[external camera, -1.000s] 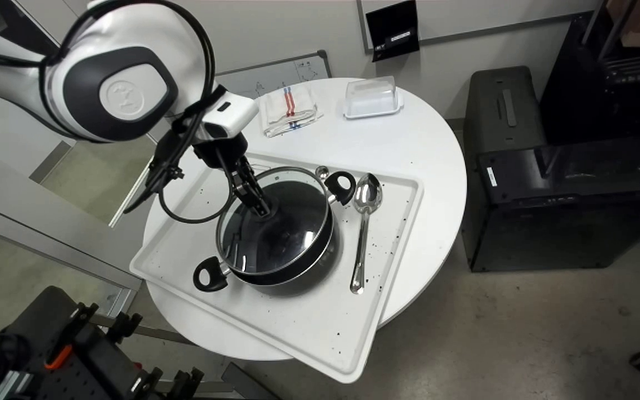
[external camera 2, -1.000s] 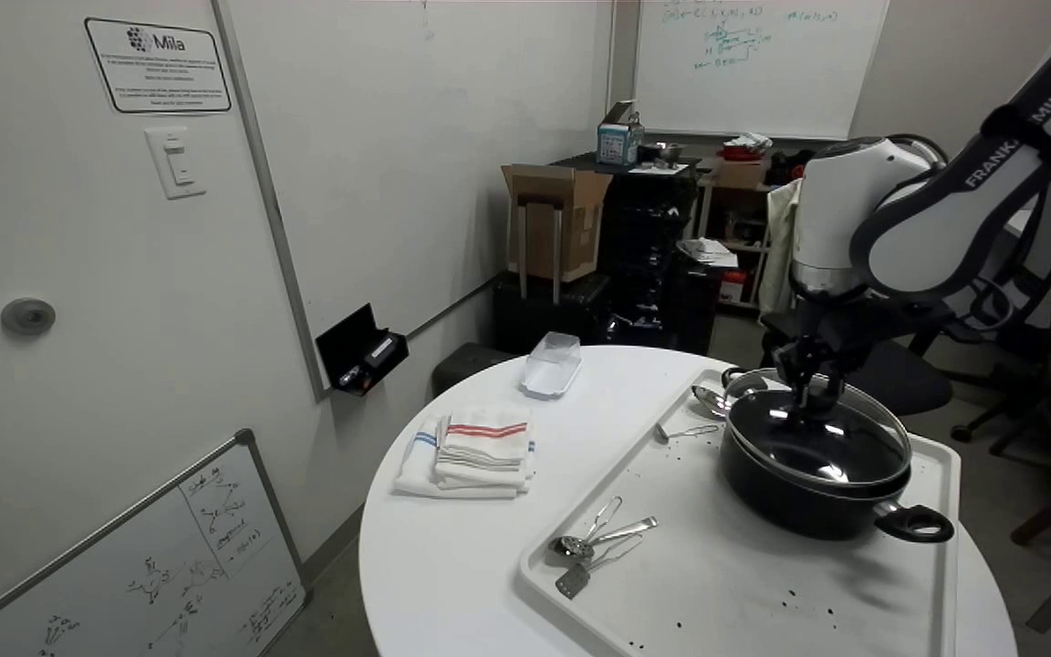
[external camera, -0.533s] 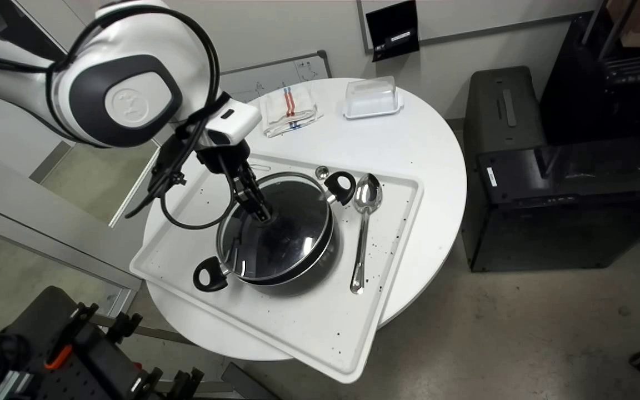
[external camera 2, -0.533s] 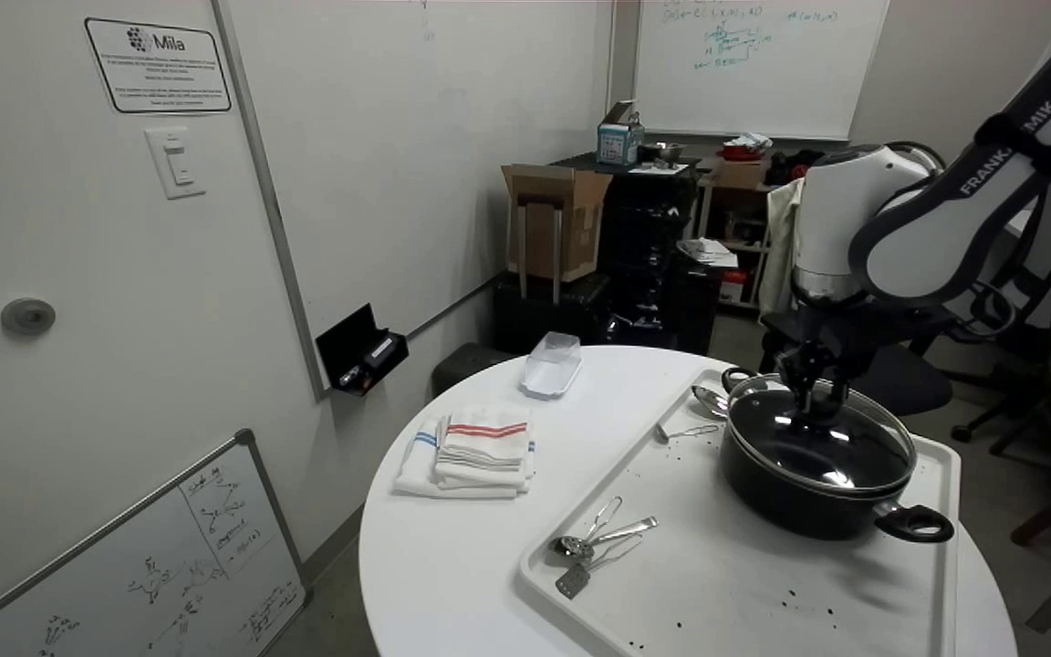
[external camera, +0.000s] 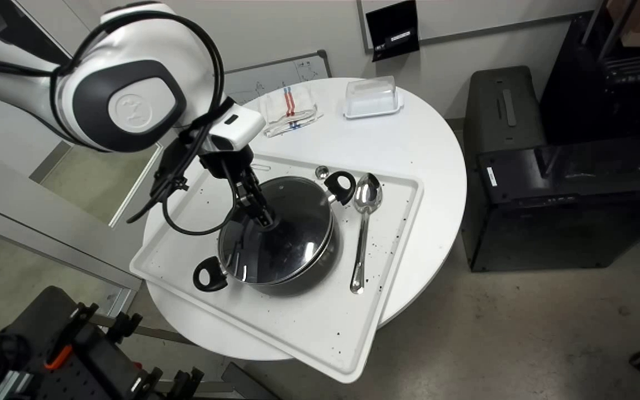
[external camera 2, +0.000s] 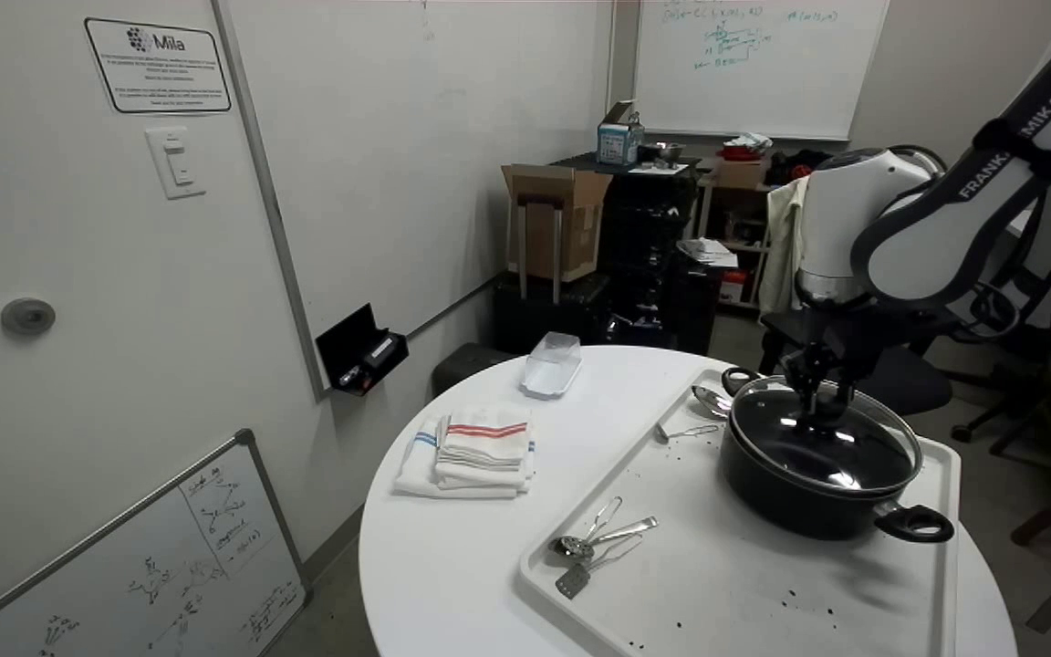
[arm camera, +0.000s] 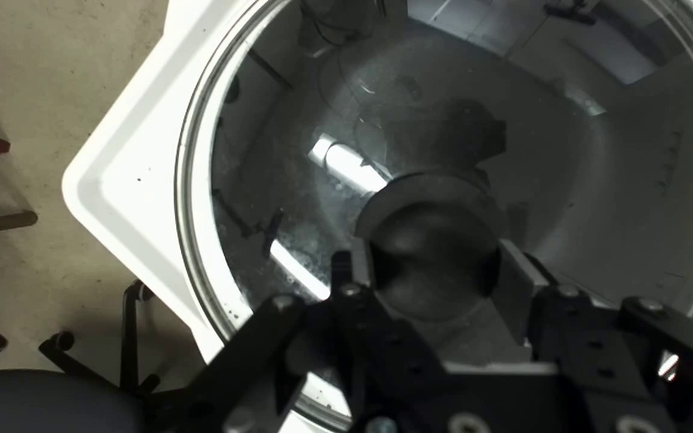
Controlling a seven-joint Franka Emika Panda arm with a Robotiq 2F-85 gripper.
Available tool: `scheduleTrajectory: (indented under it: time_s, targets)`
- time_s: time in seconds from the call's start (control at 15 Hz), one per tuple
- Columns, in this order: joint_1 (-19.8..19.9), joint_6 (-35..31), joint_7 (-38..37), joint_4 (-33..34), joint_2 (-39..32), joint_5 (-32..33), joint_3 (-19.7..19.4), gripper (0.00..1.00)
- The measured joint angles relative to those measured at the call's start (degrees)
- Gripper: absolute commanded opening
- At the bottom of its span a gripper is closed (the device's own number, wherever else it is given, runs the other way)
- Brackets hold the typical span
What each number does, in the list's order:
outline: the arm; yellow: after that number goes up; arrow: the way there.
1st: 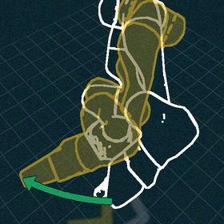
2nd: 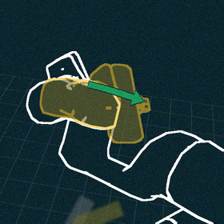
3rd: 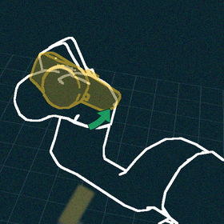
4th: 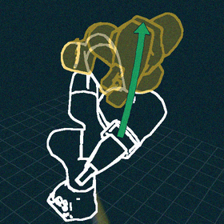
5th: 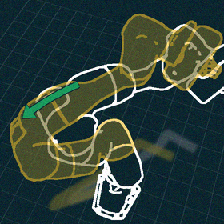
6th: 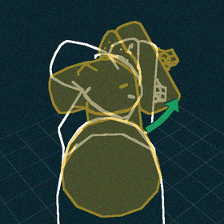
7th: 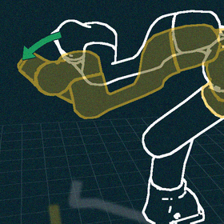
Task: Put the lid on the pot
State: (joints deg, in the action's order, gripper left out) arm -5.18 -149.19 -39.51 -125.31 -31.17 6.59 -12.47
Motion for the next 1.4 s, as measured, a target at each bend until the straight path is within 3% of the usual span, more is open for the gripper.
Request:
scheduleTrajectory:
  time_s: [1.4]
  targets:
    - [-0.33,-1.23,0.0,0.09,-0.99,0.0,0.0,0.25]
